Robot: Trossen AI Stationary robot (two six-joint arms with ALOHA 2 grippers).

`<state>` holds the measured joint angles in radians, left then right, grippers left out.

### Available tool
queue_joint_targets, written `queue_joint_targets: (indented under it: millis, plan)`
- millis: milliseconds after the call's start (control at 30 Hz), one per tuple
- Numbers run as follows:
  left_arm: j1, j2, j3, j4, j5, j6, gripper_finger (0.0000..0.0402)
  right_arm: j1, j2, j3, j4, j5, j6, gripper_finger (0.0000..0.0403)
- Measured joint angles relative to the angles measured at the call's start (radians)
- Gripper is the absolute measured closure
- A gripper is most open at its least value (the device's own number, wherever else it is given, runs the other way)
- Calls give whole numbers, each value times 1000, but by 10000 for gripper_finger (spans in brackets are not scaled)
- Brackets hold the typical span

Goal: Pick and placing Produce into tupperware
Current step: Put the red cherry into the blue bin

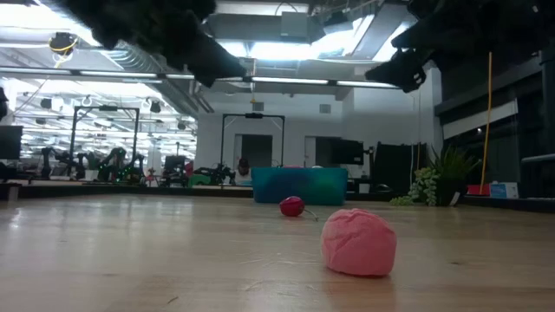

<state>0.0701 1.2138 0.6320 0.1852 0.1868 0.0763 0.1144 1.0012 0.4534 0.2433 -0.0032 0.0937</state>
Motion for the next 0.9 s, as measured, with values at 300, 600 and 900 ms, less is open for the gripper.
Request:
queue_joint_targets:
  millis: [300,600,900]
  plan:
    - [-75,-154,-240,234,-92,-73,279,2,0,0,89,-1,61,27]
    - [-142,-214,-325,316,-161,-71,286,3,40,0,92,16,189,28]
    - [-166,-215,-441,484,-195,-100,278,9,250,125,55,60,183,33]
